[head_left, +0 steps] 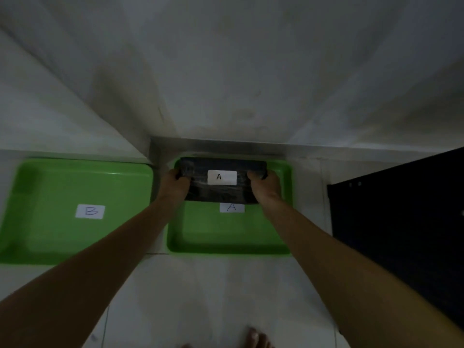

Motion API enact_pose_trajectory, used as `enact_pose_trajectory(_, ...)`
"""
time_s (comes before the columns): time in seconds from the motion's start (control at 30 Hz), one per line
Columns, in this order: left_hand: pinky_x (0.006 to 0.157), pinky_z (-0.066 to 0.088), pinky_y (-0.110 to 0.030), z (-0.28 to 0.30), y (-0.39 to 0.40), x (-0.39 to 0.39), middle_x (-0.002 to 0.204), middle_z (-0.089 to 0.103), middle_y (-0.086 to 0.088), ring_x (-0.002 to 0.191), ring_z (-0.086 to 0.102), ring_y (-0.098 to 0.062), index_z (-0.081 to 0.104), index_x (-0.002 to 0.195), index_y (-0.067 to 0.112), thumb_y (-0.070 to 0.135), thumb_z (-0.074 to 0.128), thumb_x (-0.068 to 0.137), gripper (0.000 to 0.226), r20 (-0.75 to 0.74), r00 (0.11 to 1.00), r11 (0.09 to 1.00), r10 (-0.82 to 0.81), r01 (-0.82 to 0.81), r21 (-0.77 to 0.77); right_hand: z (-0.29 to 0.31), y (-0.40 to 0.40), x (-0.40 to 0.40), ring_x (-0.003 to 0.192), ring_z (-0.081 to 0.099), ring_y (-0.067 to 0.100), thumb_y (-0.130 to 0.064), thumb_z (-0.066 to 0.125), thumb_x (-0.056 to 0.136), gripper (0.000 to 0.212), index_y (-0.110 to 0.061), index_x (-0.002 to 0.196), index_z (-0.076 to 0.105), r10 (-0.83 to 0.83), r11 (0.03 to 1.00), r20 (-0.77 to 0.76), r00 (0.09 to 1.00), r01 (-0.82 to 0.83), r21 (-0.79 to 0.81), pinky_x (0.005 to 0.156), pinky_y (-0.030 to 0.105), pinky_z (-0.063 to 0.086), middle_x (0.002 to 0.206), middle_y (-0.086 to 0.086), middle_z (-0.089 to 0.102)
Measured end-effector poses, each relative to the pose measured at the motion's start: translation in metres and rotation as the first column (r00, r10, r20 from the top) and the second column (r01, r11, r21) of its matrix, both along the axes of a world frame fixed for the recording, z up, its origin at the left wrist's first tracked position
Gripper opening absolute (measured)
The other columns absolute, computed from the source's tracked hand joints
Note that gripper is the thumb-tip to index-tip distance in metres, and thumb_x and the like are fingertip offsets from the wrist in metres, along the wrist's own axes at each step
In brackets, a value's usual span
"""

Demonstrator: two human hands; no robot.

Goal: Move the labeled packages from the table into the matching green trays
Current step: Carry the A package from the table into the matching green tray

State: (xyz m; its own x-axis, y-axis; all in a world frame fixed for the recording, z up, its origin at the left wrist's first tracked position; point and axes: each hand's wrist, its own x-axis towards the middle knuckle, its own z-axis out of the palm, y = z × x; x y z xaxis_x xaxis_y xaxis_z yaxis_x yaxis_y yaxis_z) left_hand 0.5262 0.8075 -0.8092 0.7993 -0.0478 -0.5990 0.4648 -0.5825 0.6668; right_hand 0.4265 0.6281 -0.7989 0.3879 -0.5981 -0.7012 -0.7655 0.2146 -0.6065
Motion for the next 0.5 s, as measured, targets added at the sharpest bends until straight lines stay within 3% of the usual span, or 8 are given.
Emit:
enact_pose_trajectory(0.1, 0.067, 0.045, -0.020, -0.002, -0.003, -0.002, 0.109, 0.064, -0.016, 0.090, 0.057, -0.022, 0.058, 0.128, -0.001, 0.004, 0.053, 0.096, 0.033, 0.011, 0.999, 0.999, -0.033, 0.033, -0.009, -0.007, 0.003, -0.003, 0.122, 0.059, 0.030, -0.036, 0.067, 0.092, 0.064, -0.011, 0.146, 0.043, 0.024, 0.999, -0.008, 1.000, -0.024, -0.030, 0.098, 0.034, 0.048, 0.139, 0.011, 0.058)
enact_pose_trajectory(0.2, 0.067, 0.043, -0.019, 0.001, 0.000, -0.008, 0.114, 0.065, -0.017, 0.091, 0.056, -0.021, 0.057, 0.128, 0.002, 0.005, 0.055, 0.095, 0.034, 0.056, 0.991, 0.992, -0.124, 0.122, 0.037, -0.007, 0.006, -0.005, 0.124, 0.058, 0.031, -0.029, 0.069, 0.092, 0.064, -0.011, 0.146, 0.041, 0.068, 0.995, -0.007, 0.998, -0.068, -0.067, 0.092, 0.027, 0.045, 0.140, 0.012, 0.057)
enact_pose_trajectory(0.3, 0.056, 0.043, -0.009, 0.016, 0.007, -0.017, 0.108, 0.063, -0.008, 0.086, 0.056, -0.016, 0.057, 0.123, 0.005, 0.010, 0.063, 0.092, 0.033, 0.182, 0.954, 0.970, -0.236, 0.220, 0.106, 0.006, 0.007, -0.007, 0.127, 0.054, 0.034, -0.026, 0.068, 0.092, 0.064, -0.008, 0.147, 0.040, 0.151, 0.976, -0.050, 0.987, -0.157, -0.148, 0.105, 0.040, 0.048, 0.140, 0.016, 0.054)
enact_pose_trajectory(0.4, 0.073, 0.056, -0.035, 0.048, 0.010, -0.023, 0.119, 0.063, -0.017, 0.098, 0.064, -0.030, 0.056, 0.123, 0.007, 0.020, 0.061, 0.093, 0.033, 0.180, 0.907, 0.919, -0.380, 0.349, 0.182, 0.037, 0.007, -0.013, 0.125, 0.054, 0.037, -0.026, 0.064, 0.094, 0.056, -0.005, 0.142, 0.045, 0.280, 0.920, -0.118, 0.953, -0.301, -0.250, 0.100, 0.049, 0.051, 0.135, 0.019, 0.054)
enact_pose_trajectory(0.5, 0.054, 0.045, -0.014, 0.103, 0.012, -0.025, 0.115, 0.067, -0.014, 0.080, 0.065, -0.017, 0.060, 0.120, 0.010, 0.028, 0.059, 0.095, 0.031, 0.159, 0.817, 0.826, -0.554, 0.515, 0.230, 0.088, 0.006, -0.021, 0.111, 0.061, 0.035, -0.026, 0.058, 0.097, 0.037, -0.001, 0.124, 0.059, 0.401, 0.861, -0.181, 0.898, -0.436, -0.262, 0.089, 0.046, 0.056, 0.122, 0.020, 0.062)
